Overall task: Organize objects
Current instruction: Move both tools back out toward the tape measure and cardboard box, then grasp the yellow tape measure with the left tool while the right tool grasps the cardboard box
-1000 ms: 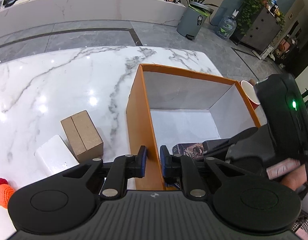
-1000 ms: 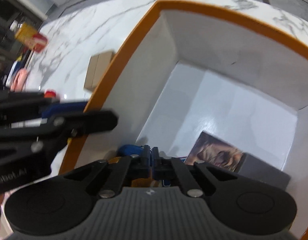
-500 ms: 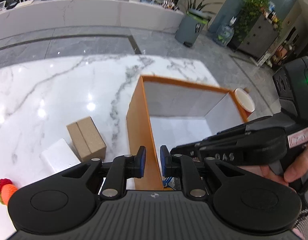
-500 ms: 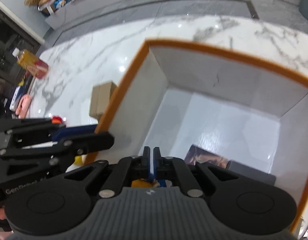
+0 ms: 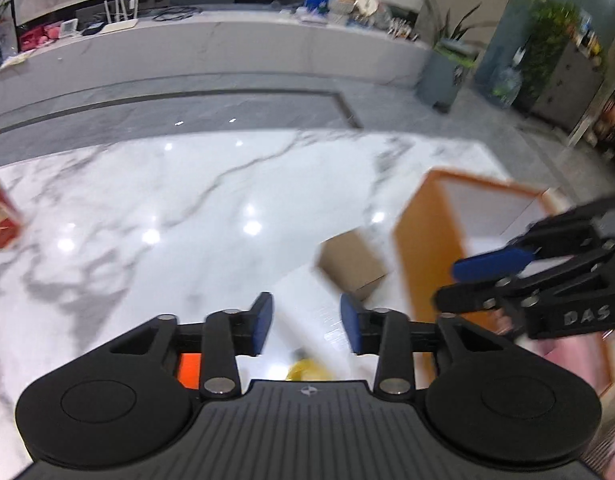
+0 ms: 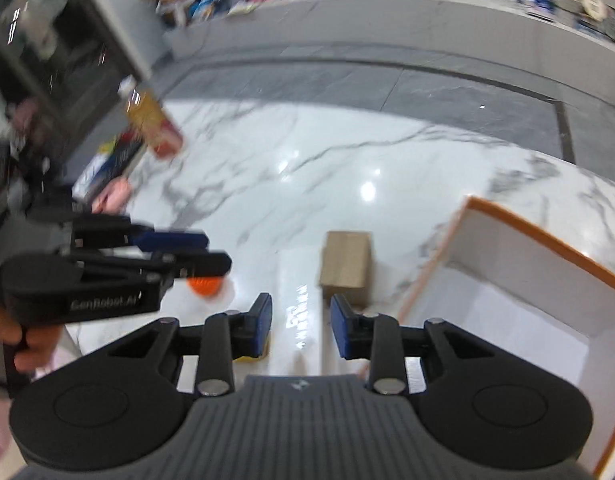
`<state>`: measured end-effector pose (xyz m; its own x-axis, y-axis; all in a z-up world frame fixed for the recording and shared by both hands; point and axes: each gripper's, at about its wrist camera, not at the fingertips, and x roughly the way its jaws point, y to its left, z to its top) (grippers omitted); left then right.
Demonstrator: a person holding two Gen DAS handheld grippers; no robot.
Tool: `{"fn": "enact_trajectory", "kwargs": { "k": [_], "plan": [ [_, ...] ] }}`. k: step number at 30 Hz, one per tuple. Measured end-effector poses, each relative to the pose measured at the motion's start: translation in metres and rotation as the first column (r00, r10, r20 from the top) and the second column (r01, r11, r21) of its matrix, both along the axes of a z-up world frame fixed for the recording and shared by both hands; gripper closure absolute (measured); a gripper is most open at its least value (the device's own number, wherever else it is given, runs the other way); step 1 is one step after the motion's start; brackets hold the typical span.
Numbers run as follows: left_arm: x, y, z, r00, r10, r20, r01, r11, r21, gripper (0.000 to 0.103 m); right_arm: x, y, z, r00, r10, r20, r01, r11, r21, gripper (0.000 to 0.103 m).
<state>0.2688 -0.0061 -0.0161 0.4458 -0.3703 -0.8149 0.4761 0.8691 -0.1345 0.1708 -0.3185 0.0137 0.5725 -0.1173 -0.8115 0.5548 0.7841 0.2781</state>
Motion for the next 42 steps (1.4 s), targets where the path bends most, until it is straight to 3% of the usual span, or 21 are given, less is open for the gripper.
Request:
{"fn": "enact_trajectory", "kwargs": {
  "k": [3,7,15,18,23,29,35,39,42],
  "plan": [
    [0.002,0.012,-0.015,0.999,-0.036,0.0,0.036,0.998,0.06,0.052,0.024,0.007,-0.01,0.997,0.038,-0.064,-0.038,0.999,-0.012,0.061],
    [-0.007,0.015,-0.037,0.991,-0.128,-0.049,0.13,0.99,0.051,0.048,0.05,0.005,-0.028,0.99,0.053,-0.13,-0.055,0.998,-0.011,0.058],
    [-0.017,-0.007,-0.071,0.948,-0.302,-0.102,0.311,0.946,0.088,0.034,0.074,-0.023,-0.048,0.976,-0.016,-0.218,0.017,1.0,0.003,0.057],
    [-0.017,-0.013,-0.08,0.929,-0.351,-0.115,0.365,0.922,0.13,0.032,0.082,-0.032,-0.054,0.969,-0.031,-0.243,0.032,0.999,0.001,0.05],
    [-0.02,-0.021,-0.093,0.898,-0.421,-0.128,0.438,0.881,0.179,0.032,0.092,-0.045,-0.065,0.949,-0.059,-0.31,0.048,0.998,-0.042,0.047],
    [-0.016,-0.023,-0.106,0.89,-0.426,-0.163,0.452,0.872,0.189,0.032,0.098,-0.059,-0.076,0.943,-0.066,-0.325,0.071,0.997,0.004,0.047],
    [-0.023,-0.021,-0.108,0.896,-0.412,-0.164,0.439,0.877,0.196,0.033,0.1,-0.068,-0.087,0.938,-0.076,-0.337,0.096,0.994,0.045,0.048],
    [-0.024,-0.022,-0.107,0.902,-0.406,-0.147,0.428,0.885,0.182,0.044,0.101,-0.07,-0.091,0.941,-0.081,-0.329,0.111,0.991,0.072,0.052],
    [-0.026,-0.026,-0.106,0.902,-0.408,-0.142,0.429,0.883,0.19,0.045,0.1,-0.069,-0.09,0.943,-0.084,-0.322,0.112,0.991,0.069,0.053]
  ]
}}
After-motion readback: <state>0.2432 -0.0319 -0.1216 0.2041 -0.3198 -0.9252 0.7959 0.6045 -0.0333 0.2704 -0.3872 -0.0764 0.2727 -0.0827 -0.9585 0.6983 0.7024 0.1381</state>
